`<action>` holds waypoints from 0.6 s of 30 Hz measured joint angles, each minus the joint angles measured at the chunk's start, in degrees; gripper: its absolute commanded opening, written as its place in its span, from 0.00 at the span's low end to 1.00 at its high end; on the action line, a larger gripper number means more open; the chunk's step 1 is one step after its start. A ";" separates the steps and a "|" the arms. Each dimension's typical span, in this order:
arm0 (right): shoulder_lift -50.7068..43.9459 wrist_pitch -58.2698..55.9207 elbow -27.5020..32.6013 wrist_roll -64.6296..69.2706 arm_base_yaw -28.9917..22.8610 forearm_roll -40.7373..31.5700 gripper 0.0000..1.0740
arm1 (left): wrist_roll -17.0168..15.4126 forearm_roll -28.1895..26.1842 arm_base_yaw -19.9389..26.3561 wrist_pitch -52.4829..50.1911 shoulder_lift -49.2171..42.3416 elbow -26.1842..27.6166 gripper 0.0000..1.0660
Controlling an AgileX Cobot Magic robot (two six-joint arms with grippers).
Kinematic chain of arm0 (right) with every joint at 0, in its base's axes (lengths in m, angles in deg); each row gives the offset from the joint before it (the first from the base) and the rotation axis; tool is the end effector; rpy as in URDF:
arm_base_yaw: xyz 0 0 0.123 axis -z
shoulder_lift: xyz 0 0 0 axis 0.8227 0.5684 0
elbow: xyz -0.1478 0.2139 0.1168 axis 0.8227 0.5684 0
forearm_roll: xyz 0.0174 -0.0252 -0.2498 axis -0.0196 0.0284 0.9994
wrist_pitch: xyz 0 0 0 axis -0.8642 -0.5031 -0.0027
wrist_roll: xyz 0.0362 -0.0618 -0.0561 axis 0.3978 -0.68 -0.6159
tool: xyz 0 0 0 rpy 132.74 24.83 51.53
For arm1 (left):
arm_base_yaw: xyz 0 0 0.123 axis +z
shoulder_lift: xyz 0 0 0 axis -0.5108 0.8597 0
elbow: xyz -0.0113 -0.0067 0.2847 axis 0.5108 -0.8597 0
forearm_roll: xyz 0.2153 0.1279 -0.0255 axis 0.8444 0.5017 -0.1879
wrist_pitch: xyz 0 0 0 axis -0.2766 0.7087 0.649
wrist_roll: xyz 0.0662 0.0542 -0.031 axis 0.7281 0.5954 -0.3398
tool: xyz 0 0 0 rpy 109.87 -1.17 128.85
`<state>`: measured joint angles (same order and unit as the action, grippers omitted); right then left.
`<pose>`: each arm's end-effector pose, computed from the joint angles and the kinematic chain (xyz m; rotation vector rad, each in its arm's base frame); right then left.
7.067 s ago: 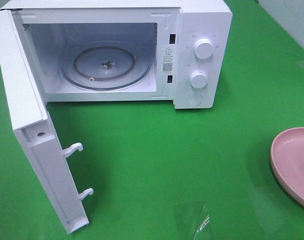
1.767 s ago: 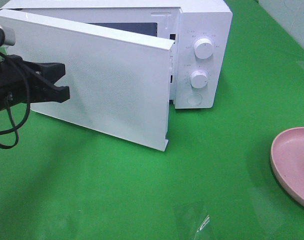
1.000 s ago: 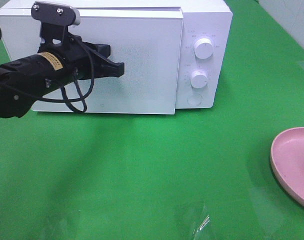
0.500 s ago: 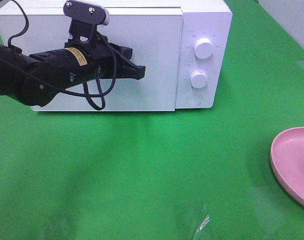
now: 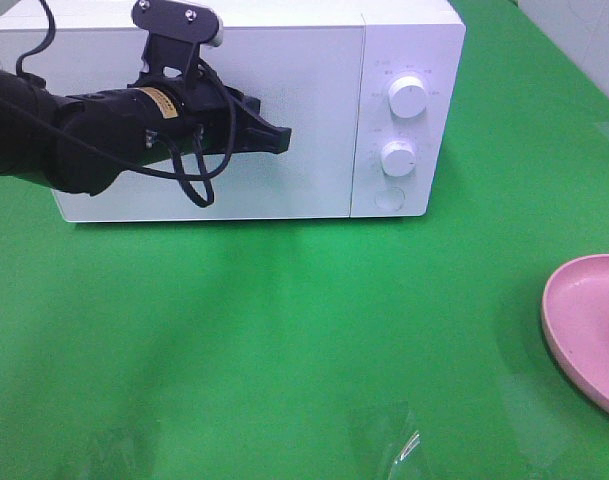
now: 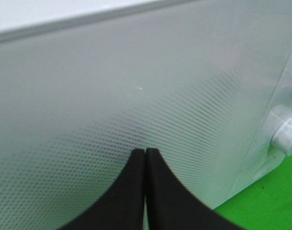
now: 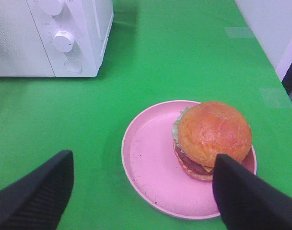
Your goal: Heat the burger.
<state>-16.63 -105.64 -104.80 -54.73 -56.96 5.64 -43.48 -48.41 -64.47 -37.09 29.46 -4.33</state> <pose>-0.0011 -0.0016 0.2824 0.0214 1.9584 0.0264 0.3418 -0.2228 0.1858 0.4913 1.8724 -0.3722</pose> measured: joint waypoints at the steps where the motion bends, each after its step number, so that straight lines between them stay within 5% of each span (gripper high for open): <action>1: 0.00 0.00 0.00 0.00 0.00 0.00 0.70 | 0.00 -1.38 -0.17 0.23 -1.60 -1.38 0.00; 7: 0.00 0.00 0.00 0.00 0.00 0.00 0.70 | 0.00 -2.01 -1.95 2.58 -6.19 -5.84 0.00; 9: 0.00 0.00 0.00 0.00 0.00 0.00 0.70 | -0.06 -2.01 -2.92 7.56 -9.11 -7.96 0.17; 10: 0.00 0.00 0.00 0.00 0.00 0.00 0.70 | -0.06 -2.01 -2.92 7.56 -9.11 -7.96 0.17; 11: 0.00 0.00 0.00 0.00 0.00 0.00 0.70 | -0.06 -2.06 -3.04 12.61 -10.31 -8.25 0.41; 12: 0.00 0.00 0.00 0.00 0.00 0.00 0.70 | -0.06 -2.06 -3.04 12.61 -10.31 -8.25 0.41; 13: 0.00 0.00 0.00 0.00 0.00 0.00 0.70 | -0.06 -2.12 -3.04 17.19 -11.34 -8.31 0.74; 14: 0.00 0.00 0.00 0.00 0.00 0.00 0.70 | -0.06 -2.12 -3.04 17.19 -11.34 -8.31 0.74; 16: 0.00 0.00 0.00 0.00 0.00 0.00 0.70 | -0.06 -2.12 -3.04 23.55 -12.61 -8.37 0.94; 18: 0.00 0.00 0.00 0.00 0.00 0.00 0.70 | -0.06 -2.12 -3.04 28.36 -13.35 -8.37 0.93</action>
<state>-16.63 -105.64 -104.80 -54.73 -56.96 5.64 -43.54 -50.53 -67.50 -8.73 16.11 -12.69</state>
